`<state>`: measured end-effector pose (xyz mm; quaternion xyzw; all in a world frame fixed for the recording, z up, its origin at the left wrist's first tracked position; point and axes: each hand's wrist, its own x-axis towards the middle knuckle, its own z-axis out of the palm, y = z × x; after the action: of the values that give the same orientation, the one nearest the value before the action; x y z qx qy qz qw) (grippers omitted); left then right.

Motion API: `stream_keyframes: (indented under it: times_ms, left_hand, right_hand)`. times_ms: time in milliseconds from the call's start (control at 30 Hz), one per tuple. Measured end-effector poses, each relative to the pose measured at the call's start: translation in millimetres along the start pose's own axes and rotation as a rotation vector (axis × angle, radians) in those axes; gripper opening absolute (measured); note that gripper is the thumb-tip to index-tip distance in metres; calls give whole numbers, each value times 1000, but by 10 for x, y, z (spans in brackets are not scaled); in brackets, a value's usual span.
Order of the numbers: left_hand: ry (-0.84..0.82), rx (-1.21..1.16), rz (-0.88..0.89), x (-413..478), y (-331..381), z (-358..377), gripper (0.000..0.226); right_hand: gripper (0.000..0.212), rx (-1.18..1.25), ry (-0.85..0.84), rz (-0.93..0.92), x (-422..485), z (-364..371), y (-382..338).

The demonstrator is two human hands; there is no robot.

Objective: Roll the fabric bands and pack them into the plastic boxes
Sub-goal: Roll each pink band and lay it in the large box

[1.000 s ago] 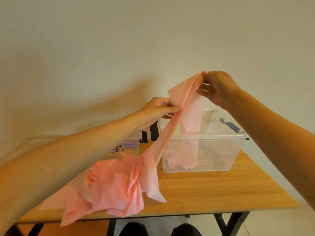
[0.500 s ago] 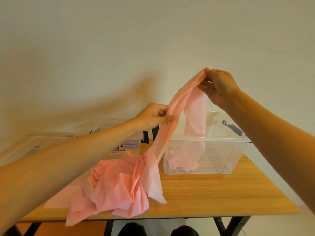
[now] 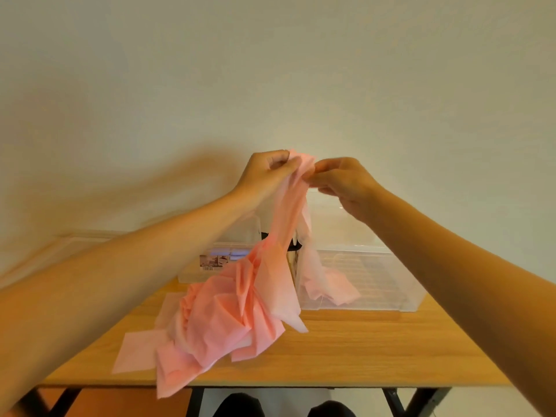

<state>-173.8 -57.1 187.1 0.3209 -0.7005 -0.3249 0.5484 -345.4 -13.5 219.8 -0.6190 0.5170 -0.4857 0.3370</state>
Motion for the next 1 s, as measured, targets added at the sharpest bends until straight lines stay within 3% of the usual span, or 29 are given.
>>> stream_keyframes:
  times_ms: [133, 267, 367, 533, 633, 767, 933, 1000]
  left_hand:
    - [-203, -175, -218, -93, -164, -100, 39]
    - [-334, -227, -244, -193, -221, -36, 18]
    - [-330, -177, -231, -233, -146, 18, 7]
    - [-207, -91, -178, -168, -27, 28, 9]
    - [-216, -306, -232, -130, 54, 34, 3]
    - [-248, -382, -269, -141, 110, 184, 12]
    - [-159, -378, -314, -176, 100, 344, 13]
    - [-94, -324, -300, -190, 97, 388, 13]
  right_hand:
    - [11, 250, 115, -72, 93, -145, -255]
    - [12, 295, 140, -185, 98, -179, -412]
    - [12, 496, 251, -228, 168, -316, -575]
    - [14, 357, 373, -109, 252, -526, -536]
    - [30, 320, 251, 77, 168, -576, -298]
    - [40, 257, -43, 363, -126, -530, 109]
    - [104, 323, -249, 448, -450, -515, 450]
    - [107, 237, -309, 440, -581, -482, 560]
